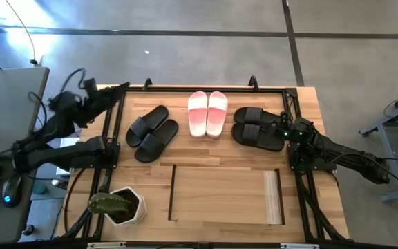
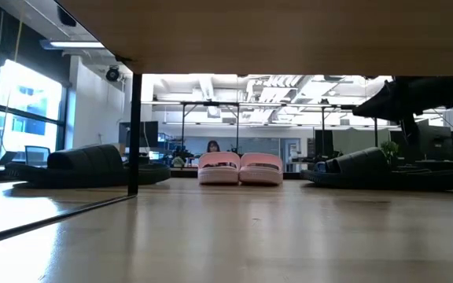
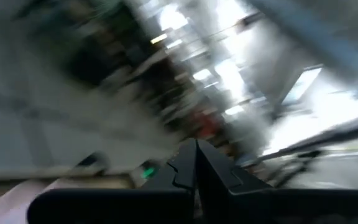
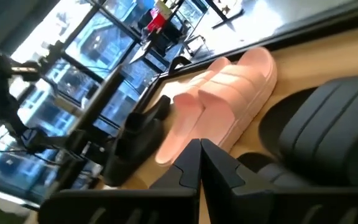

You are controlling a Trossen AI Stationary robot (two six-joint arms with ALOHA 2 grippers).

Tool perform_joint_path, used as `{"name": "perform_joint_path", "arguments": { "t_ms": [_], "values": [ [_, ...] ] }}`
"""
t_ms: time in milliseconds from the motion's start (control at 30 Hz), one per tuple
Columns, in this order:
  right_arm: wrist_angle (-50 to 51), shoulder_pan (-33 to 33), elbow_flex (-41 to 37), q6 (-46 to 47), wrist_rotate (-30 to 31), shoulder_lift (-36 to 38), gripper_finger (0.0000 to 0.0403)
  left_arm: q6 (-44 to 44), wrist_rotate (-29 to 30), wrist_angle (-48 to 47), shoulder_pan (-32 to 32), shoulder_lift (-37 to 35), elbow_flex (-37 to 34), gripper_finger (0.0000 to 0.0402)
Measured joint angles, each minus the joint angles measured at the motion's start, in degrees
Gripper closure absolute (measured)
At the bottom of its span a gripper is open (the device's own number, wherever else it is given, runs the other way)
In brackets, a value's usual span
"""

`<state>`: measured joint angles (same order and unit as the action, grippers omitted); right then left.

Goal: Pick and place slides into the shelf
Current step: Put the black slipper on the shelf

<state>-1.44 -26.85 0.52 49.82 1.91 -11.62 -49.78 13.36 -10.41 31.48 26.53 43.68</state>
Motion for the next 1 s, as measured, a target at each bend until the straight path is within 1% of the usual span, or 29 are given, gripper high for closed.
{"name": "perform_joint_path", "arguments": {
  "t_ms": [100,200,300,400,467,500,567,667,767,833,933,1000],
  "values": [
    [0.24,0.02,0.84,1.19,-2.35,0.00,0.0403,-3.52,2.19,-12.59,0.02,6.57,7.12,0.0401],
    [-1.15,0.02,3.52,1.20,-4.22,0.04,0.0403,-2.94,2.30,-19.03,0.02,11.26,11.76,0.0401],
    [-2.92,-0.07,7.03,-1.47,-5.59,0.00,0.0402,-1.14,1.44,-21.10,0.02,13.99,14.47,0.0401],
    [-3.37,-0.13,12.78,-9.39,-7.37,0.00,0.0397,0.09,-0.55,-21.25,0.02,15.46,14.90,0.0401],
    [-0.02,-0.13,17.65,-15.11,-7.77,-0.04,0.0390,0.03,-1.23,-21.65,0.02,15.88,14.75,0.0401],
    [2.73,-0.13,20.46,-17.12,-7.23,-0.32,0.0385,0.03,-1.71,-22.00,0.02,15.89,14.73,0.0401],
    [10.18,-0.13,26.86,-19.07,-4.27,-1.26,0.0372,-0.06,-2.73,-22.35,0.02,16.00,14.77,0.0401],
    [25.14,-0.13,37.16,-20.27,1.99,-4.20,0.0346,-0.17,-4.06,-23.51,0.02,16.14,14.75,0.0401],
    [42.18,-0.13,47.00,-16.89,10.76,-9.07,0.0317,-0.19,-4.94,-24.62,0.02,16.11,14.75,0.0401],
    [52.26,-0.13,52.78,-13.28,15.10,-13.14,0.0299,-0.19,-5.25,-25.53,0.02,16.26,14.75,0.0401],
    [63.30,-0.15,60.37,-8.67,15.65,-19.77,0.0277,-0.17,-6.62,-26.81,0.04,16.50,14.75,0.0401],
    [66.89,-0.17,64.04,-8.30,13.24,-24.44,0.0268,0.00,-7.98,-27.02,0.04,16.75,14.75,0.0401]
  ]
}}
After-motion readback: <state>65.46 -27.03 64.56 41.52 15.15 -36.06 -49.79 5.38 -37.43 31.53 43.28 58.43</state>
